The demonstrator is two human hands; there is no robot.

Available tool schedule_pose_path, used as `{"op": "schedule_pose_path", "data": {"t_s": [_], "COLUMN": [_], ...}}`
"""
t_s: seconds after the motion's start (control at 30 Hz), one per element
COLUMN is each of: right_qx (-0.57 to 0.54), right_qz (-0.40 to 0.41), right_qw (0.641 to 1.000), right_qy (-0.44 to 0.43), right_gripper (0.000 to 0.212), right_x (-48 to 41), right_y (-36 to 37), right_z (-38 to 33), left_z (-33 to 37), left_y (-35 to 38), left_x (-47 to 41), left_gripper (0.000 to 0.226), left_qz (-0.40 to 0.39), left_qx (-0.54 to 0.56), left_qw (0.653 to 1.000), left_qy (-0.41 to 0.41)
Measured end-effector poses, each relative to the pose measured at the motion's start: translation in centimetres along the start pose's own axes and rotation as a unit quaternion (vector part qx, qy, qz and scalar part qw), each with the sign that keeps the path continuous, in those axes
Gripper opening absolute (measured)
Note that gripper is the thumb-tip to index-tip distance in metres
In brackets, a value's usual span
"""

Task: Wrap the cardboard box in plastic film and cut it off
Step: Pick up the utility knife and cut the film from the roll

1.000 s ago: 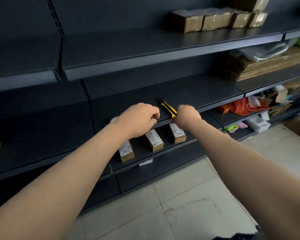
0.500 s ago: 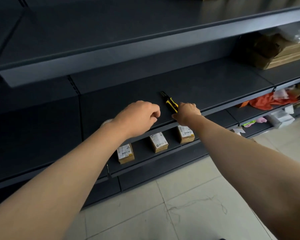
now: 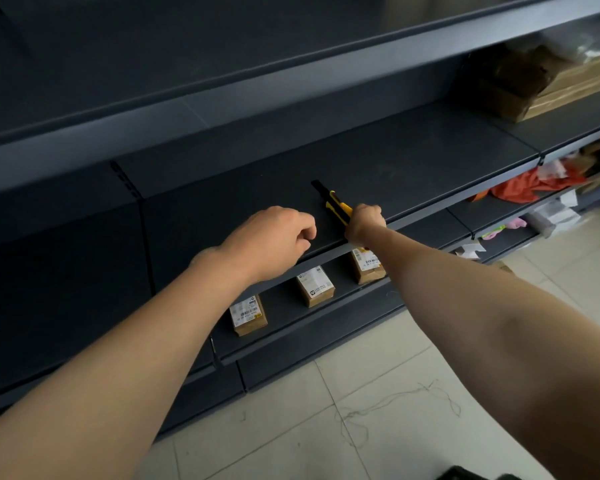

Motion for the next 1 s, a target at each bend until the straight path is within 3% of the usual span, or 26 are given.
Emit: {"op": "schedule_pose_path", "data": {"t_s": [0.33,0.47,0.67,0.77,0.87,1.0], "right_qx": [-0.142,-0.188,-0.283,-0.287,-0.302,-0.297], "right_qz": [0.110,0.203,0.304,0.325,0.333,0.341], "right_qw": [0.982,0.956,0.892,0.878,0.867,0.868], "right_qy": [0.050,0.103,0.178,0.200,0.215,0.203], "right_gripper": [0.027,0.018,0.034,0.040,0.050,0.047], "right_x": [11.1,20.7,36.0,43.7,50.2,56.4], "right_y": [-1.4,-2.0,0.5,1.6,3.0,4.8], "right_z": [1.5,4.0,7.6,9.3,11.3,14.5], "left_z": [2.8,6.5,12.5,15.9,19.3,23.7], "left_y": [-0.1,-0.8,1.0,3.2,5.9,9.3], "left_x": [4.1,8.9,17.7,21.5,25.4,30.6], "left_gripper": [0.017,0.016,0.014,0.013,0.023,0.035], "left_qz": [-0.020,-0.022,-0.063,-0.096,-0.189,-0.278], "left_qx": [0.015,0.046,0.120,0.190,0.289,0.363], "left_qw": [0.994,0.975,0.934,0.919,0.893,0.861], "left_qy": [0.111,0.218,0.330,0.333,0.289,0.224]}}
Point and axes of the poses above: each hand's wrist, its own x-axis away from the middle knuckle, its own y-axis out of the palm, z = x × y, the point moved 4 cm from there along -x, towards the middle knuckle, and after that the axes turned 1 degree about -x, right-handed, at the moved point
